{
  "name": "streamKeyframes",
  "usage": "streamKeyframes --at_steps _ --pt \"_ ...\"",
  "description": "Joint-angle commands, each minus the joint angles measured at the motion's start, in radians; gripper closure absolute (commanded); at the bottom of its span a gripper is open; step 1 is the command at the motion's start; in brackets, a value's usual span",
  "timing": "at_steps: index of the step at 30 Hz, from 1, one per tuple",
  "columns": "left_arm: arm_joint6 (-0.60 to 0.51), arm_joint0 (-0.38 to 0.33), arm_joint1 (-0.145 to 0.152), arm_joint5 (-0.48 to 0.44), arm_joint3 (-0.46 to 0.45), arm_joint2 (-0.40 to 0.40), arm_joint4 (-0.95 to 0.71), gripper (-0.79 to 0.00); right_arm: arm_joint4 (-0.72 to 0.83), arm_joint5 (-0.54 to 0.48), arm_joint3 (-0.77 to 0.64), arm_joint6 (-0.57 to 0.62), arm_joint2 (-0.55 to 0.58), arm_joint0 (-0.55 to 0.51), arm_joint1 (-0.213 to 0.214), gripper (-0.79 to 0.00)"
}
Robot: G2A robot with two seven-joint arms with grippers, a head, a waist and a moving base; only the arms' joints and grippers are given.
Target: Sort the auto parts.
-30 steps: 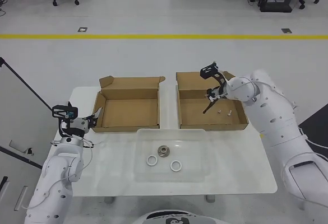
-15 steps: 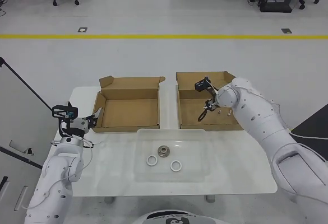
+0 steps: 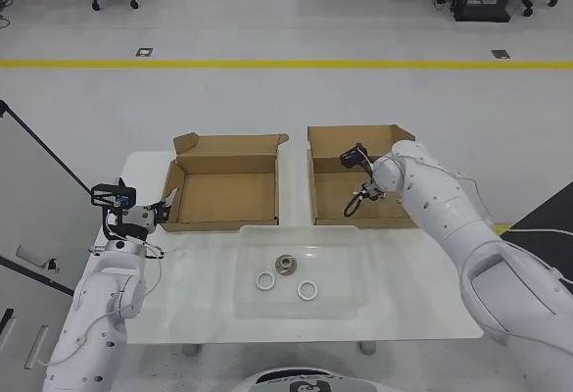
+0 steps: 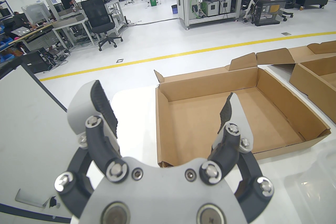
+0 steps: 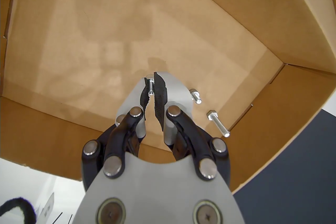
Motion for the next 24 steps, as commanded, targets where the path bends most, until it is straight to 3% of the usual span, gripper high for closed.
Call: streamKeyframes --at_steps 1,2,3,7,9,11,13,14,15,24 --pt "0.0 0.0 0.0 0.0 0.0 0.0 0.0 -0.785 0.003 -0.003 0.016 -0.003 -0.003 0.005 -0.006 0.0" --pt "0.0 0.0 0.0 0.0 0.0 0.0 0.0 -0.785 0.003 -0.005 0.024 -0.006 -0.005 0.007 -0.009 -0.003" --pt "0.0 0.0 0.0 0.0 0.0 0.0 0.0 -0.785 0.004 -0.006 0.031 -0.008 -0.006 0.009 -0.012 -0.163" --pt "0.0 0.0 0.0 0.0 0.0 0.0 0.0 -0.785 0.008 -0.011 0.058 -0.02 -0.009 0.016 -0.022 -0.24" --pt "0.0 0.0 0.0 0.0 0.0 0.0 0.0 -0.785 0.007 -0.011 0.069 -0.027 -0.01 0.02 -0.026 -0.354" --pt "0.0 0.0 0.0 0.0 0.0 0.0 0.0 -0.785 0.014 -0.015 0.076 -0.035 -0.007 0.021 -0.029 -0.382" --pt "0.0 0.0 0.0 0.0 0.0 0.0 0.0 -0.785 0.013 -0.019 0.081 -0.041 -0.005 0.024 -0.031 -0.597" --pt "0.0 0.0 0.0 0.0 0.0 0.0 0.0 -0.785 0.02 -0.02 0.083 -0.047 -0.001 0.024 -0.031 -0.653" --pt "0.0 0.0 0.0 0.0 0.0 0.0 0.0 -0.785 0.018 -0.019 0.083 -0.053 0.001 0.025 -0.031 -0.785" --pt "0.0 0.0 0.0 0.0 0.0 0.0 0.0 -0.785 0.07 -0.014 0.027 -0.139 0.095 0.022 -0.001 -0.785"
